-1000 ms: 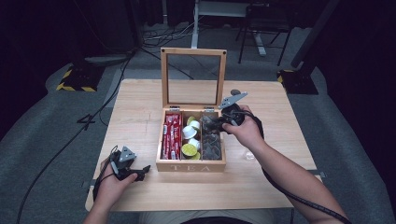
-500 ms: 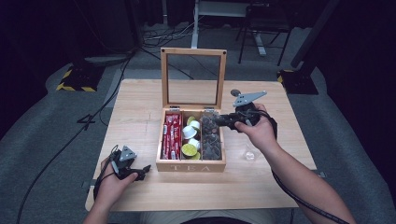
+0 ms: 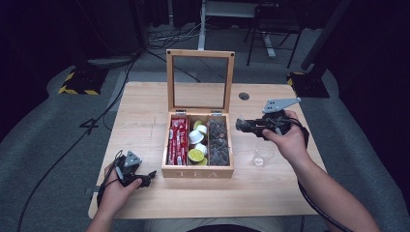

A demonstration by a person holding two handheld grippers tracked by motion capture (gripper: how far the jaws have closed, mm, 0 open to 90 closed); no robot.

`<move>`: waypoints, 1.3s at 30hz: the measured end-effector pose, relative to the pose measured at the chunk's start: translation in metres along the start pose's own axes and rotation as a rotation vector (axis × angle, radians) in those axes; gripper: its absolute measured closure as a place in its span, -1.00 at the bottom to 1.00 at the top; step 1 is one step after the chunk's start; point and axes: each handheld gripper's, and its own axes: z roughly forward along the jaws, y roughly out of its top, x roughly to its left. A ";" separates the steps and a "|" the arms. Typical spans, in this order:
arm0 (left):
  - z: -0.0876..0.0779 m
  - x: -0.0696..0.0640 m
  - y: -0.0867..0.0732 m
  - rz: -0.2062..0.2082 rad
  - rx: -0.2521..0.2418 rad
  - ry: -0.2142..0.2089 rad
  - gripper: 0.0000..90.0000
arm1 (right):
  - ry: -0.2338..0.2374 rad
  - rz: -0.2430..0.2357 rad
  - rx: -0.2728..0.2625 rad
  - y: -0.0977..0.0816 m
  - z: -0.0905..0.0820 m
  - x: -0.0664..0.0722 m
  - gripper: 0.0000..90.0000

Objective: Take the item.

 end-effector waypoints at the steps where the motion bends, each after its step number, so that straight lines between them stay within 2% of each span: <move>1: 0.000 0.000 0.000 -0.001 0.000 0.000 -0.65 | -0.001 -0.002 -0.001 -0.002 -0.003 0.001 0.69; 10: 0.000 0.000 0.000 -0.002 -0.001 -0.001 -0.65 | -0.029 -0.005 -0.013 -0.016 -0.028 0.007 0.68; 20: 0.000 0.000 0.000 -0.001 0.000 0.000 -0.65 | -0.068 0.031 0.001 -0.041 -0.044 0.007 0.68; 23: 0.000 0.000 0.000 -0.001 0.000 0.000 -0.65 | -0.104 0.033 -0.009 -0.050 -0.049 0.009 0.68; 26: 0.000 0.000 0.000 0.000 0.001 -0.002 -0.65 | -0.123 0.038 -0.027 -0.057 -0.051 0.011 0.68; 31: 0.000 0.000 0.000 0.001 0.001 -0.002 -0.65 | -0.128 0.076 -0.027 -0.071 -0.050 0.009 0.68; 34: 0.000 0.000 0.000 0.001 0.002 -0.002 -0.65 | -0.135 0.086 0.005 -0.077 -0.048 0.006 0.68; 39: 0.000 0.000 0.000 0.001 0.001 -0.002 -0.65 | -0.139 0.111 0.029 -0.083 -0.045 0.001 0.67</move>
